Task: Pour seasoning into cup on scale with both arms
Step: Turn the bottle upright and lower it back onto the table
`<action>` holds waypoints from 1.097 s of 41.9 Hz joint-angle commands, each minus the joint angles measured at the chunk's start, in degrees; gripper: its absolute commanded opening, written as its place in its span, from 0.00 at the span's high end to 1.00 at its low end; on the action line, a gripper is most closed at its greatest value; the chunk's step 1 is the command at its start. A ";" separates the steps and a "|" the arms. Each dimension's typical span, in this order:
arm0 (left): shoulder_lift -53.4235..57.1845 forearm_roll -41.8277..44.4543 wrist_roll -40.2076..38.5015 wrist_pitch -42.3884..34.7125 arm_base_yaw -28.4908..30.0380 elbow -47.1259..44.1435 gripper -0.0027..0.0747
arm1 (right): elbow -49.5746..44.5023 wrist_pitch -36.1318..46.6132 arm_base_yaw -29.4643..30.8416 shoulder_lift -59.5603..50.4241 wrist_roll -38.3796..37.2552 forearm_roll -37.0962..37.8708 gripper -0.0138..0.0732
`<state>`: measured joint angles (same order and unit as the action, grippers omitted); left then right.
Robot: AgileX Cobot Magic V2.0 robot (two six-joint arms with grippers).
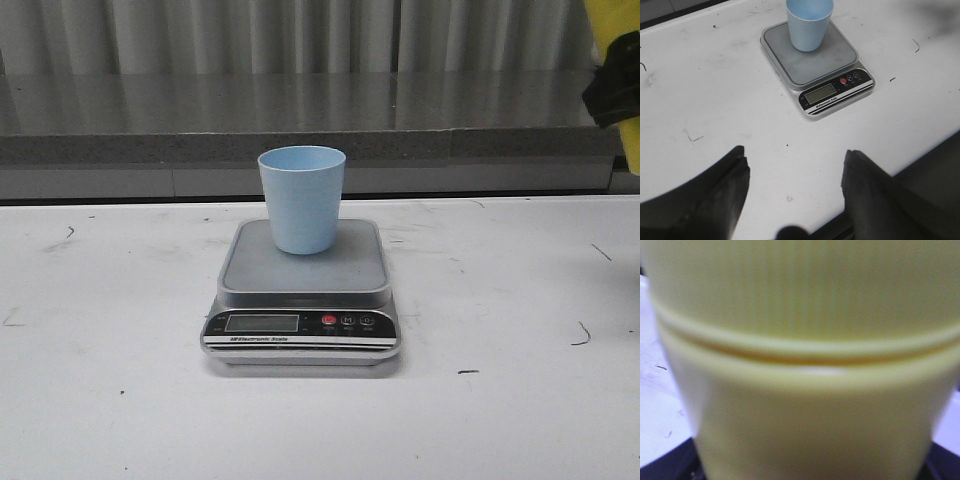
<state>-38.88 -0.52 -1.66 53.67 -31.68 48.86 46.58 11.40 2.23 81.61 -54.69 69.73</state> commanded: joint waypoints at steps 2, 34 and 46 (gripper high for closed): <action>-0.06 -0.48 -0.16 -3.93 -0.44 1.55 0.44 | -0.64 12.05 3.85 -2.70 2.74 -4.36 0.50; -0.06 -0.48 -0.16 -3.93 -0.44 1.55 0.44 | -6.49 49.43 4.10 19.28 42.63 -39.23 0.50; -0.06 -0.48 -0.16 -3.93 -0.44 1.55 0.44 | -2.01 51.65 4.10 26.16 43.39 -44.08 0.50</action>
<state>-38.88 -0.52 -1.66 53.67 -31.68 48.86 41.88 55.20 6.12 108.93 -12.24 28.15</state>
